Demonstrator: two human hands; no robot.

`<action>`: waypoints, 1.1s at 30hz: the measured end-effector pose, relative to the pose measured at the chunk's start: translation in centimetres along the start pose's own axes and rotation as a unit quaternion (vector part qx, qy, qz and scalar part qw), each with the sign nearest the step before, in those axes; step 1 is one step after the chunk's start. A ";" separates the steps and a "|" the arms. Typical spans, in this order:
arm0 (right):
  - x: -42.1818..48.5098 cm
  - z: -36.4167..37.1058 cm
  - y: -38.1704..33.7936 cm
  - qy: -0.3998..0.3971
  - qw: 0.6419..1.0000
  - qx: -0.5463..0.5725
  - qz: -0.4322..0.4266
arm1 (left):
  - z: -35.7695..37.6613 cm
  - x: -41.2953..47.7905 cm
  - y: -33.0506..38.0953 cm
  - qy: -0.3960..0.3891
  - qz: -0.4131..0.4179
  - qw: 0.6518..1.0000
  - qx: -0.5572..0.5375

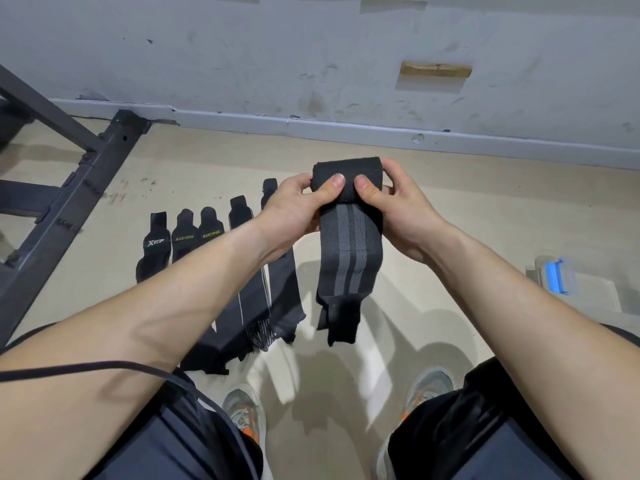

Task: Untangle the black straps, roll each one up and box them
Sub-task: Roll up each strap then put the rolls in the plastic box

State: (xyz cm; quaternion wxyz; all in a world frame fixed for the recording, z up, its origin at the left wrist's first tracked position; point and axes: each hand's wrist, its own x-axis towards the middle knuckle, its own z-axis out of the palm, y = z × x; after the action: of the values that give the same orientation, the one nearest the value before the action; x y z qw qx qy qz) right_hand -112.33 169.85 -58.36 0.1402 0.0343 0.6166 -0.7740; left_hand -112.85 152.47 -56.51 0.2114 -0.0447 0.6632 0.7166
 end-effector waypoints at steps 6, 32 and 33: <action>0.2 0.1 0.1 0.006 0.993 -0.073 0.094 | -0.5 0.3 -0.3 0.030 0.044 0.998 0.031; -0.1 0.5 -0.4 0.006 0.997 0.001 0.072 | -0.6 0.6 -0.4 0.012 0.056 0.996 0.065; 0.0 0.5 -0.3 0.011 0.998 -0.010 0.067 | -0.6 0.6 -0.6 0.008 0.065 0.994 0.088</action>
State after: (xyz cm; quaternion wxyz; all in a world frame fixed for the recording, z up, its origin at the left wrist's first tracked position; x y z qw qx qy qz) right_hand -112.36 169.45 -57.95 0.1853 0.0823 0.6220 -0.7563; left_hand -113.34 152.02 -57.35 0.1620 0.0119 0.7270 0.6672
